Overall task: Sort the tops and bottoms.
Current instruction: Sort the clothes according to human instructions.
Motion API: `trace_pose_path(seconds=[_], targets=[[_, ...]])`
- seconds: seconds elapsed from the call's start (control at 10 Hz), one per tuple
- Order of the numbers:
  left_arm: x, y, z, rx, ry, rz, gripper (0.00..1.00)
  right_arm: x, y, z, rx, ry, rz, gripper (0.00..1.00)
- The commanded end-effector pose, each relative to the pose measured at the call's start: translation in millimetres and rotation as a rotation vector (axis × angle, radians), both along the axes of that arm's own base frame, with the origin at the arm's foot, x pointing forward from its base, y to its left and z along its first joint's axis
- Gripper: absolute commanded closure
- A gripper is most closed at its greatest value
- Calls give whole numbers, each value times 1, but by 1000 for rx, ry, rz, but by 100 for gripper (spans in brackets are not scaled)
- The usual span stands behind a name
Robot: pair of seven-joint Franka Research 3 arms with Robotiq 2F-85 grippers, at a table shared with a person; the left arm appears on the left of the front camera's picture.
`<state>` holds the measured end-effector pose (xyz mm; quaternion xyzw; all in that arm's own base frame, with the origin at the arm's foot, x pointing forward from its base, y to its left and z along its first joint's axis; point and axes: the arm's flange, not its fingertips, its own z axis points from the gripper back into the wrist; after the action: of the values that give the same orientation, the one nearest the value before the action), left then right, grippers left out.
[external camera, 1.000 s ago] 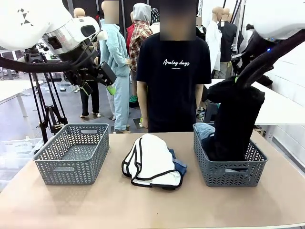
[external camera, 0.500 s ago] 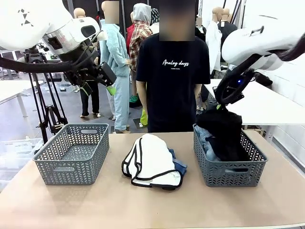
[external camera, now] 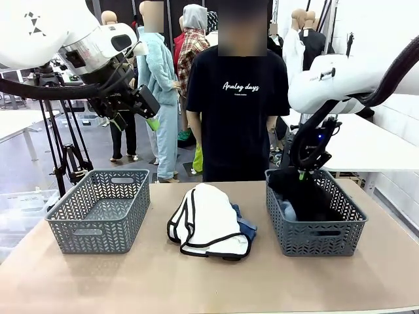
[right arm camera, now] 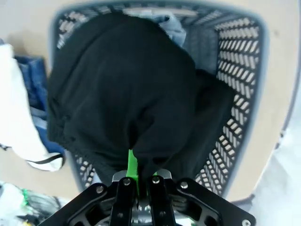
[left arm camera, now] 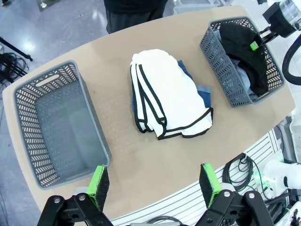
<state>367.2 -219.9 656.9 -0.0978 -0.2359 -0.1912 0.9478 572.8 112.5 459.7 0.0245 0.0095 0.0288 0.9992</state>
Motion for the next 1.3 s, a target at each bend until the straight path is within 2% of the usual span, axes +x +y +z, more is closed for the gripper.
trace_pose_path(seconds=[0.0,0.3,0.8,0.9,1.2], targets=[[-1,2,0,2,-6,4,0,-2,3,-11,-23,42,-3,100],[-1,2,0,2,-6,4,0,-3,6,-31,-53,77,-9,100],[-1,2,0,2,-6,4,0,-16,-3,-7,-15,-7,-59,4],[-1,2,0,2,-6,4,0,-22,-5,4,2,-31,-73,0],[-1,2,0,2,-6,4,0,-34,-13,29,-5,-98,-111,0]])
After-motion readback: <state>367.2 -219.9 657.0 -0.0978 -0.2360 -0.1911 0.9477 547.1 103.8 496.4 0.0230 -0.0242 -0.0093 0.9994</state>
